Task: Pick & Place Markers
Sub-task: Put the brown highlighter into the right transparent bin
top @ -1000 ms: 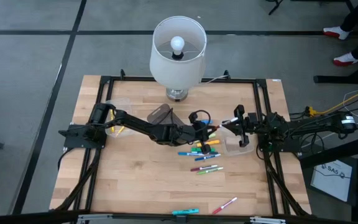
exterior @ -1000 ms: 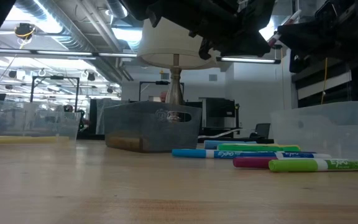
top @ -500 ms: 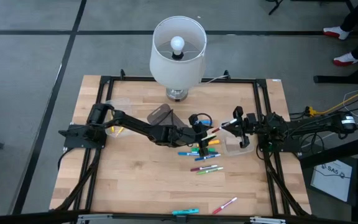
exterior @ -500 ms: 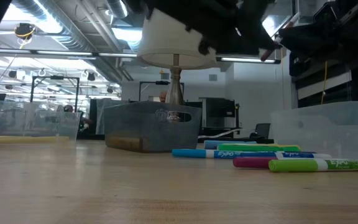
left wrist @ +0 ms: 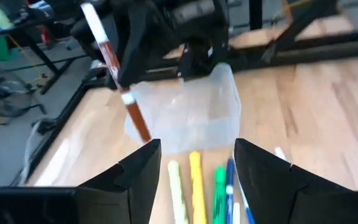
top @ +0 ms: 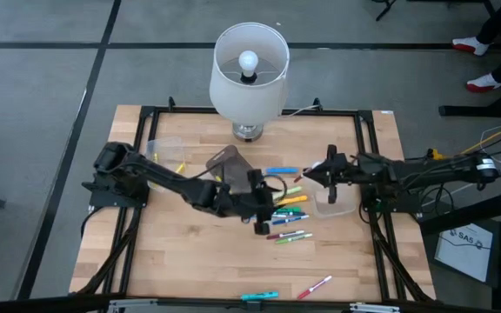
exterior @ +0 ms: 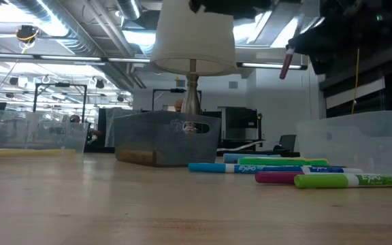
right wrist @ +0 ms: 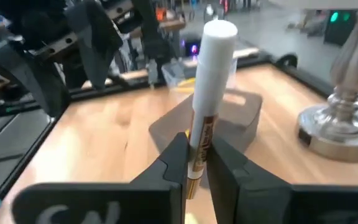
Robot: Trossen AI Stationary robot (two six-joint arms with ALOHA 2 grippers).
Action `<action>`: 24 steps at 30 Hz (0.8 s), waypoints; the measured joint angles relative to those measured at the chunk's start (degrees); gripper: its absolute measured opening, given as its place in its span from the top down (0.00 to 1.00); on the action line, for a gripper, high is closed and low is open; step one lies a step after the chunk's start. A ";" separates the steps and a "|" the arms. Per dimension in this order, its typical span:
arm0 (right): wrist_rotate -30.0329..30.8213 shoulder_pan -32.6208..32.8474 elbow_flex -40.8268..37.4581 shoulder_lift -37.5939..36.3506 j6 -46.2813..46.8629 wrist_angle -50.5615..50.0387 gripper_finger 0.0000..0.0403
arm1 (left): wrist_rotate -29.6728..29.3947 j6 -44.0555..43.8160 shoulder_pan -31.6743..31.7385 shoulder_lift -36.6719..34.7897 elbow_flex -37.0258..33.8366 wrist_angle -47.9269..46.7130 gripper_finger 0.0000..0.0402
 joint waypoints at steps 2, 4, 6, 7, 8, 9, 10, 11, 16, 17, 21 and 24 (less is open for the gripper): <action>-0.01 0.45 3.06 0.96 1.78 -4.32 0.90 | -4.26 0.21 -1.83 0.00 0.00 -2.87 0.51; -0.01 0.66 5.76 1.78 3.89 -8.47 0.90 | -7.11 -1.13 -3.43 0.00 0.00 -5.61 0.51; -0.01 0.64 8.29 2.51 5.83 -12.90 0.90 | -8.38 -3.45 -4.85 0.00 0.00 -7.45 0.50; -0.01 0.64 9.51 2.79 6.76 -15.05 0.90 | -9.21 -4.08 -5.47 0.00 -0.02 -7.88 0.50; 0.00 0.64 10.64 3.05 7.76 -17.20 0.90 | -10.45 -4.33 -6.20 0.00 -0.02 -7.86 0.50; -0.01 0.64 11.71 3.37 8.58 -19.13 0.90 | -11.98 -4.34 -6.88 0.00 -0.02 -7.80 0.50; 0.00 0.64 12.77 3.75 9.34 -20.81 0.90 | -13.76 -4.24 -7.53 0.00 -0.02 -7.75 0.50; 0.00 0.64 13.81 4.10 9.97 -22.44 0.90 | -15.61 -4.20 -8.12 0.00 -0.07 -7.73 0.50; -0.01 0.64 18.28 6.73 14.28 -29.53 0.89 | -24.77 -4.06 -9.91 0.02 -4.15 -3.99 0.51; -0.01 0.64 19.36 7.44 15.33 -31.49 0.89 | -26.28 -4.06 -10.03 0.02 -5.10 -2.50 0.51; -0.01 0.64 23.61 10.83 19.36 -41.20 0.89 | -25.21 -2.34 -9.22 0.03 -10.32 7.20 0.51; -0.03 0.60 27.06 13.71 21.89 -49.08 0.89 | -18.06 4.71 -7.82 0.07 -14.71 21.04 0.51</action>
